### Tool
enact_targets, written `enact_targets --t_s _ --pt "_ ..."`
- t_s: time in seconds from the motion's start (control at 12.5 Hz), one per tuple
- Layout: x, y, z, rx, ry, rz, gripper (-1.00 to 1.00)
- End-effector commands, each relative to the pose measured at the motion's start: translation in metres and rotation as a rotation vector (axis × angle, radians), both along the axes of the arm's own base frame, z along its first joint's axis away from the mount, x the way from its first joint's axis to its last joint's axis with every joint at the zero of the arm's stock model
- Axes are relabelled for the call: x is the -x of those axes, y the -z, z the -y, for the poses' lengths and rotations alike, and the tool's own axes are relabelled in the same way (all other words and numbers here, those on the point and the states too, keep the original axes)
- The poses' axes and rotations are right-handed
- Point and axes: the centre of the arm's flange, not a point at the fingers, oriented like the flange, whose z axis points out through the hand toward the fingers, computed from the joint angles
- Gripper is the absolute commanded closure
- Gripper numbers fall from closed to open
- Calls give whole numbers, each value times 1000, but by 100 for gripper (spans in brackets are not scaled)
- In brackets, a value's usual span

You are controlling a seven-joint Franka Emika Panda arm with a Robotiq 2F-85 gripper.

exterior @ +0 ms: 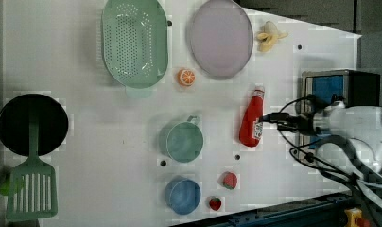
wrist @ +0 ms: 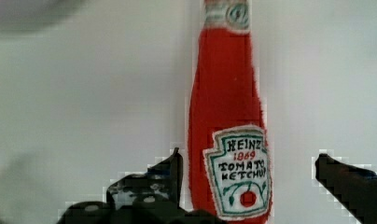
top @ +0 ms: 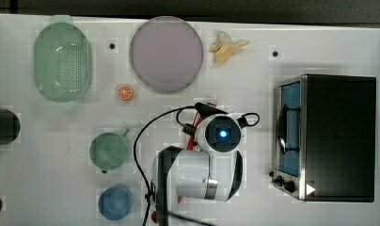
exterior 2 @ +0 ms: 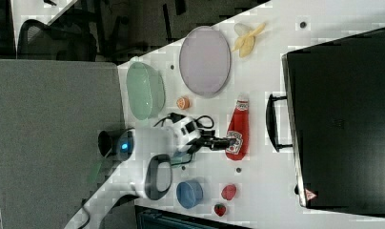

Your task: Pick ketchup from plate and place it on table.

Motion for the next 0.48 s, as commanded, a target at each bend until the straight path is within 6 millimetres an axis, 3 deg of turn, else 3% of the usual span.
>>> enact_targets --t_s 0.08,0.48 --pt "-29 -123 -8 16 227 178 -100" --pt "-9 -259 -16 31 490 114 -100"
